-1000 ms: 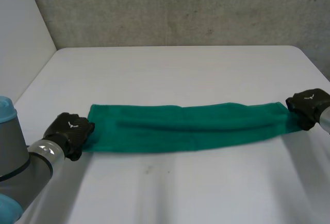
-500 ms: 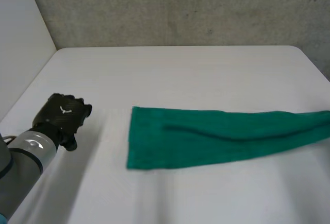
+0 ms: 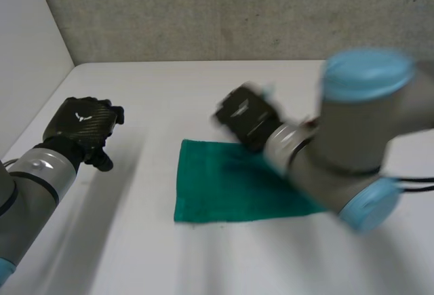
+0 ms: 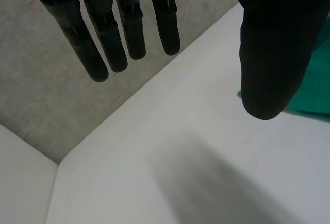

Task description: Fold the towel.

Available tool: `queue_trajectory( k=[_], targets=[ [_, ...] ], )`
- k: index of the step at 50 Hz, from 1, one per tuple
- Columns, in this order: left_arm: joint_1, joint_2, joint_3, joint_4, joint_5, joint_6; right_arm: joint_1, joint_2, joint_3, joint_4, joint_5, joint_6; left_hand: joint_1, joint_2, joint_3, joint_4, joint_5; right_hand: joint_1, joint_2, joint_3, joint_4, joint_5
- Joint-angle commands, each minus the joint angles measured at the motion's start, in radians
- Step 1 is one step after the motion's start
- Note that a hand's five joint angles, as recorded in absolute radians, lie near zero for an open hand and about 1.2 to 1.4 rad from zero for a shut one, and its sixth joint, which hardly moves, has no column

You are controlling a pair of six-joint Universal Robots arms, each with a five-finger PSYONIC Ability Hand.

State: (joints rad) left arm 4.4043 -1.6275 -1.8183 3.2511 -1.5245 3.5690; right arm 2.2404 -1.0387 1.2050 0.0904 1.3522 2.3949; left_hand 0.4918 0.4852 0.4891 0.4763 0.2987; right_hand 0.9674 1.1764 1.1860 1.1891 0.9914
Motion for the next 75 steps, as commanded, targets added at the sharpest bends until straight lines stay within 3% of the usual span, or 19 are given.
queue_trajectory(
  k=[1,4,5,7,12,17,19,22,27,38,44,46,48,50,52,56,60,75],
  targets=[
    [-0.037,-0.037,0.002,0.032,0.0,-0.003,0.136,0.124,0.033,0.0,-0.005,-0.011,0.024,0.031,0.027,0.04,0.043,0.429,0.22,0.21,0.207,0.23],
    [-0.066,-0.064,0.02,0.044,0.0,-0.003,0.126,0.14,0.038,0.002,-0.002,-0.005,0.024,0.031,0.027,0.04,0.043,0.429,0.22,0.21,0.207,0.23],
    [-0.081,-0.077,0.034,0.052,0.0,-0.003,0.122,0.114,0.044,-0.006,-0.002,0.013,0.027,0.034,0.03,0.042,0.046,-0.654,-0.863,-0.873,-0.876,-0.853],
    [-0.098,-0.086,0.053,0.059,-0.002,-0.003,0.119,0.092,0.045,-0.008,0.001,0.024,0.024,0.031,0.027,0.04,0.043,-0.793,-1.002,-1.011,-1.015,-0.991],
    [-0.196,-0.136,0.146,0.096,-0.005,-0.012,-0.037,-0.085,0.1,-0.011,-0.005,0.223,0.027,0.034,0.03,0.042,0.046,-0.793,-1.002,-1.011,-1.015,-0.991],
    [-0.295,-0.227,0.247,0.118,-0.006,-0.077,-0.107,-0.142,0.166,-0.014,-0.01,0.331,0.03,0.037,0.033,0.045,0.049,-0.793,-1.002,-1.011,-1.015,-0.991],
    [-0.322,-0.267,0.286,0.115,-0.006,-0.111,-0.189,-0.2,0.256,-0.023,-0.01,0.372,0.033,0.039,0.036,0.048,0.052,-0.793,-1.002,-1.011,-1.015,-0.991],
    [-0.39,-0.371,0.373,0.11,-0.002,-0.194,-0.309,-0.248,0.381,-0.073,-0.021,0.366,0.042,0.048,0.044,0.057,0.06,-0.793,-1.002,-1.011,-1.015,-0.991],
    [-0.448,-0.477,0.439,0.11,0.001,-0.234,-0.393,-0.279,0.494,-0.109,-0.048,0.331,0.045,0.051,0.047,0.06,0.063,-0.793,-1.002,-1.011,-1.015,-0.991],
    [-0.447,-0.603,0.441,0.111,-0.037,-0.207,-0.49,-0.308,0.668,-0.147,-0.108,0.248,0.053,0.06,0.056,0.069,0.072,-0.789,-0.998,-1.008,-1.011,-0.988],
    [-0.393,-0.617,0.413,0.114,-0.13,-0.161,-0.544,-0.305,0.717,-0.233,-0.111,0.198,0.051,0.057,0.053,0.066,0.069,-0.484,-0.693,-0.702,-0.705,-0.682],
    [-0.378,-0.617,0.399,0.116,-0.144,-0.136,-0.55,-0.3,0.72,-0.244,-0.111,0.19,0.051,0.057,0.053,0.066,0.069,-0.252,-0.461,-0.471,-0.474,-0.451],
    [-0.368,-0.615,0.379,0.113,-0.161,-0.096,-0.55,-0.297,0.72,-0.245,-0.11,0.19,0.048,0.054,0.05,0.063,0.066,-0.184,-0.393,-0.402,-0.405,-0.382],
    [-0.367,-0.609,0.367,0.111,-0.167,-0.076,-0.548,-0.287,0.717,-0.247,-0.113,0.187,0.042,0.048,0.044,0.057,0.06,0.144,-0.065,-0.074,-0.078,-0.054],
    [-0.367,-0.595,0.341,0.114,-0.169,-0.053,-0.545,-0.276,0.713,-0.247,-0.113,0.187,0.042,0.048,0.044,0.057,0.06,0.227,0.018,0.009,0.005,0.029],
    [-0.367,-0.552,0.307,0.118,-0.168,-0.049,-0.544,-0.25,0.696,-0.235,-0.104,0.193,0.039,0.045,0.041,0.054,0.057,0.046,-0.163,-0.172,-0.176,-0.152],
    [-0.368,-0.496,0.267,0.121,-0.163,-0.049,-0.545,-0.248,0.703,-0.233,-0.102,0.219,0.039,0.045,0.041,0.054,0.057,-0.699,-0.908,-0.918,-0.921,-0.898],
    [-0.368,-0.477,0.251,0.121,-0.163,-0.049,-0.542,-0.303,0.711,-0.198,-0.169,0.461,0.036,0.042,0.039,0.051,0.054,-0.65,-0.859,-0.869,-0.872,-0.849]
  ],
)
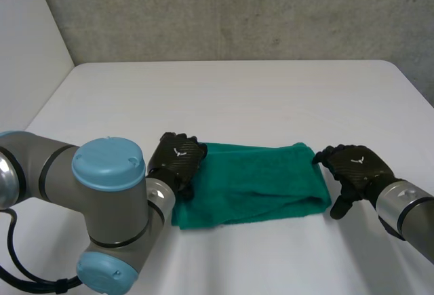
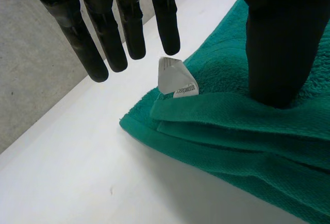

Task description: Fold the towel.

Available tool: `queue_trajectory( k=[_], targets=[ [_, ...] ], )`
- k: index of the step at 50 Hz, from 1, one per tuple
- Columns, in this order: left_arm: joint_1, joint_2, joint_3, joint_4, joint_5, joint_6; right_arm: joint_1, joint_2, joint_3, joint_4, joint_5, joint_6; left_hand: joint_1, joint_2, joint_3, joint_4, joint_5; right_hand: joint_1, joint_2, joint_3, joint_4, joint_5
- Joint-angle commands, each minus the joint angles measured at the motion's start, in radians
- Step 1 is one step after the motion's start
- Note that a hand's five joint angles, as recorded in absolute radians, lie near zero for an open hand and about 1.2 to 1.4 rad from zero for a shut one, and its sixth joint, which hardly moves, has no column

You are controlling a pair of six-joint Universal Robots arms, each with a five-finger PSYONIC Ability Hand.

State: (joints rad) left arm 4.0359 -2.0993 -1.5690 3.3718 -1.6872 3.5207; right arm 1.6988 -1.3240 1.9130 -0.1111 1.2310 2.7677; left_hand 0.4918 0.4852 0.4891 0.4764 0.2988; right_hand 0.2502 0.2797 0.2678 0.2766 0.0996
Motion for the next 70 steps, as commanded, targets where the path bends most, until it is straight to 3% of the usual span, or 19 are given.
queue_trajectory(
  k=[1,10,15,17,25,29,33,38,45,46,47,48,50,51,55,57,61,65,70],
  targets=[
    [0.0,-0.005,0.0,0.0,0.0,0.0,-0.001,-0.018,0.003,0.002,-0.056,0.092,0.036,0.042,0.039,0.051,0.054,0.087,0.058,0.069,0.061,0.063],
    [0.0,0.004,-0.009,0.0,0.0,0.0,0.002,0.047,-0.017,-0.021,-0.061,0.092,0.033,0.039,0.036,0.048,0.051,0.24,0.21,0.222,0.213,0.216],
    [0.0,0.016,-0.014,-0.002,-0.002,0.0,0.004,0.114,-0.035,-0.041,-0.057,0.09,0.024,0.031,0.027,0.04,0.043,0.542,0.513,0.525,0.516,0.518],
    [0.002,0.022,-0.02,-0.002,-0.002,0.0,-0.002,0.118,-0.051,-0.047,-0.05,0.081,0.024,0.031,0.027,0.039,0.043,1.142,1.113,1.125,1.116,1.119],
    [0.011,0.105,-0.069,-0.003,-0.006,0.0,0.041,0.105,-0.14,-0.038,-0.042,0.075,-0.017,-0.01,-0.014,-0.002,0.002,1.146,1.117,1.128,1.12,1.122],
    [0.035,0.165,-0.106,-0.003,-0.008,-0.005,0.215,0.094,-0.268,0.0,-0.024,0.078,-0.037,-0.031,-0.035,-0.022,-0.019,1.146,1.117,1.128,1.12,1.122],
    [0.054,0.209,-0.135,-0.003,-0.012,-0.008,0.314,0.108,-0.353,0.048,-0.001,0.075,-0.046,-0.04,-0.044,-0.031,-0.028,1.146,1.117,1.128,1.12,1.122],
    [0.097,0.266,-0.181,-0.003,-0.055,-0.011,0.583,0.282,-0.58,0.16,0.061,0.035,-0.084,-0.078,-0.082,-0.069,-0.066,1.146,1.117,1.128,1.12,1.122],
    [0.135,0.289,-0.192,0.0,-0.092,-0.014,0.717,0.447,-0.697,0.231,0.091,-0.036,-0.14,-0.134,-0.138,-0.125,-0.122,1.146,1.117,1.128,1.12,1.122],
    [0.135,0.289,-0.192,0.0,-0.092,-0.014,0.722,0.454,-0.704,0.232,0.103,-0.037,-0.14,-0.134,-0.138,-0.125,-0.122,1.054,1.025,1.036,1.028,1.03],
    [0.141,0.289,-0.18,0.001,-0.092,-0.016,0.722,0.462,-0.721,0.226,0.139,-0.036,-0.143,-0.137,-0.141,-0.128,-0.125,0.588,0.559,0.571,0.562,0.564],
    [0.141,0.289,-0.175,0.001,-0.092,-0.016,0.722,0.462,-0.721,0.226,0.139,-0.036,-0.143,-0.137,-0.141,-0.128,-0.125,0.583,0.554,0.566,0.557,0.56],
    [0.141,0.289,-0.168,0.001,-0.091,-0.016,0.716,0.439,-0.732,0.209,0.22,-0.027,-0.143,-0.137,-0.141,-0.128,-0.125,-0.007,-0.037,-0.025,-0.034,-0.031],
    [0.141,0.288,-0.151,0.006,-0.091,-0.017,0.716,0.425,-0.727,0.199,0.241,-0.025,-0.143,-0.137,-0.141,-0.128,-0.125,-0.071,-0.1,-0.088,-0.097,-0.095],
    [0.13,0.288,-0.097,0.024,-0.091,-0.037,0.671,0.328,-0.694,0.166,0.282,-0.016,-0.143,-0.137,-0.141,-0.128,-0.125,-0.076,-0.105,-0.093,-0.102,-0.1],
    [0.126,0.288,-0.083,0.027,-0.089,-0.042,0.592,0.222,-0.614,0.157,0.272,0.021,-0.14,-0.134,-0.138,-0.125,-0.122,-0.076,-0.105,-0.093,-0.102,-0.1],
    [0.063,0.266,0.018,0.032,-0.086,-0.126,0.538,0.137,-0.537,0.148,0.237,0.11,-0.14,-0.134,-0.138,-0.125,-0.122,-0.076,-0.105,-0.093,-0.102,-0.1],
    [-0.014,0.173,0.092,0.018,-0.048,-0.204,0.466,0.109,-0.496,0.156,0.19,0.206,-0.137,-0.131,-0.135,-0.122,-0.119,-0.076,-0.105,-0.093,-0.102,-0.1],
    [-0.051,0.088,0.11,-0.02,-0.017,-0.235,0.435,0.114,-0.493,0.159,0.15,0.251,-0.137,-0.131,-0.135,-0.122,-0.119,-0.076,-0.105,-0.093,-0.102,-0.1]
  ],
)
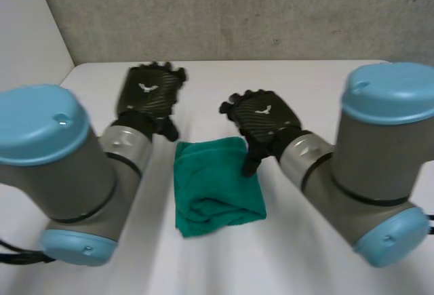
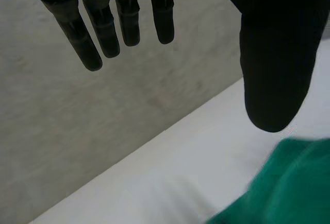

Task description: Fold the towel.

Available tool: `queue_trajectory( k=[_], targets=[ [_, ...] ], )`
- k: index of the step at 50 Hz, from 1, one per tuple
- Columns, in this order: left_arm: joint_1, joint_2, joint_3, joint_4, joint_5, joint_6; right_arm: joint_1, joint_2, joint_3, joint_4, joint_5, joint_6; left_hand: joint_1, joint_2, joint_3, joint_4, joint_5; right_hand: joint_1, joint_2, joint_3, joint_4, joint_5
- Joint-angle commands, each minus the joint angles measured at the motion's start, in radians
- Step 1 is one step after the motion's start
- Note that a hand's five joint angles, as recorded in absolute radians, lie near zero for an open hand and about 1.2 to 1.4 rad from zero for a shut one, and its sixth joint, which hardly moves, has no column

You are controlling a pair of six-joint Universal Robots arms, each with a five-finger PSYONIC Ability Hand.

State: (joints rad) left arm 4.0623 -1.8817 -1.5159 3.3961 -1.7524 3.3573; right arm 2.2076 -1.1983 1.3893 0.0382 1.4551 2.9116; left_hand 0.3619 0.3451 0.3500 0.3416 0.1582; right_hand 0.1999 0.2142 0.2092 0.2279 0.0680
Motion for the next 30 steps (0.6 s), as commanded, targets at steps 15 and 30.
queue_trajectory(
  k=[15,30],
  targets=[
    [0.03,-0.228,-0.033,-0.135,-0.076,-0.058,-0.072,0.304,-0.119,0.134,-0.099,0.104,-0.008,0.009,0.004,0.013,0.022,-0.025,-0.04,-0.035,-0.053,-0.068],
    [0.027,-0.185,-0.066,-0.133,0.027,-0.019,-0.075,0.324,-0.164,0.137,-0.101,0.093,-0.008,0.009,0.004,0.013,0.022,-0.025,-0.04,-0.035,-0.053,-0.068]
  ],
)
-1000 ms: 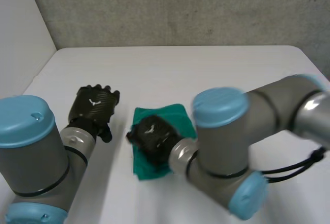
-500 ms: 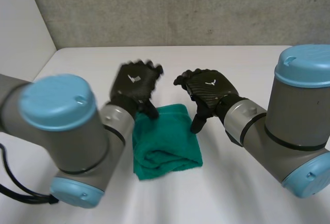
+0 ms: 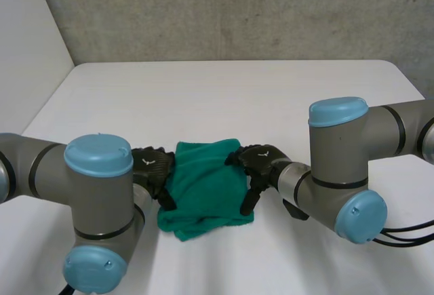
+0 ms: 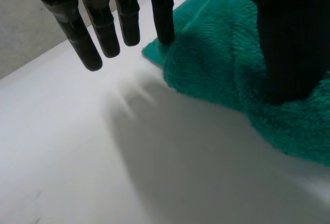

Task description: Fold the towel.

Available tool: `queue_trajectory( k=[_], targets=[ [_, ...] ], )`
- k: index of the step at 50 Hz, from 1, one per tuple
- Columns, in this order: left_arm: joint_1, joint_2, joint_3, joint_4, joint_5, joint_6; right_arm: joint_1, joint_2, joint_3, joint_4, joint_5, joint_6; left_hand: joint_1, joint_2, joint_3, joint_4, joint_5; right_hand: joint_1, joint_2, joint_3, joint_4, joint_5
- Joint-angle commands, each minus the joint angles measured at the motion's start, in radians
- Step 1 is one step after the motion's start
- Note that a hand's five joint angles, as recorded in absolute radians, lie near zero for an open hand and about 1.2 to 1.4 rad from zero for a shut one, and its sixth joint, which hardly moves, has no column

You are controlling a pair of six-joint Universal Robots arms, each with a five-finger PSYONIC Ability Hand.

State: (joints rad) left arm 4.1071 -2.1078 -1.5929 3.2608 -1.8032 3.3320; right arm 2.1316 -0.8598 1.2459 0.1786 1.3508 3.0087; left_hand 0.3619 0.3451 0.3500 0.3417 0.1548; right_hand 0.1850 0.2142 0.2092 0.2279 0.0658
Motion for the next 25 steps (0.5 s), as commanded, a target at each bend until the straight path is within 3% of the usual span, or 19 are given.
queue_trajectory(
  k=[1,9,12,19,25],
  targets=[
    [-0.021,0.051,0.016,0.002,0.079,0.006,0.001,-0.021,-0.025,-0.004,0.005,-0.002,-0.008,0.009,0.004,0.013,0.025,-0.01,-0.04,-0.035,-0.053,-0.066],
    [-0.025,0.193,0.082,-0.032,0.081,0.001,-0.01,-0.192,-0.049,-0.007,0.01,-0.002,-0.016,0.001,-0.004,0.004,0.016,-0.01,-0.04,-0.035,-0.053,-0.066],
    [-0.011,0.285,0.125,-0.073,0.081,-0.002,-0.068,-0.315,-0.057,-0.019,0.045,0.001,-0.028,-0.011,-0.016,-0.008,0.005,-0.01,-0.04,-0.035,-0.053,-0.066],
    [0.132,0.48,0.215,-0.22,0.079,-0.041,-0.18,-0.513,-0.036,-0.037,0.183,-0.002,-0.078,-0.061,-0.066,-0.057,-0.045,-0.01,-0.04,-0.035,-0.053,-0.066],
    [0.183,0.574,0.211,-0.288,0.08,-0.112,-0.232,-0.6,0.006,-0.031,0.237,-0.01,-0.081,-0.064,-0.069,-0.061,-0.048,-0.01,-0.04,-0.035,-0.053,-0.066]
  ],
)
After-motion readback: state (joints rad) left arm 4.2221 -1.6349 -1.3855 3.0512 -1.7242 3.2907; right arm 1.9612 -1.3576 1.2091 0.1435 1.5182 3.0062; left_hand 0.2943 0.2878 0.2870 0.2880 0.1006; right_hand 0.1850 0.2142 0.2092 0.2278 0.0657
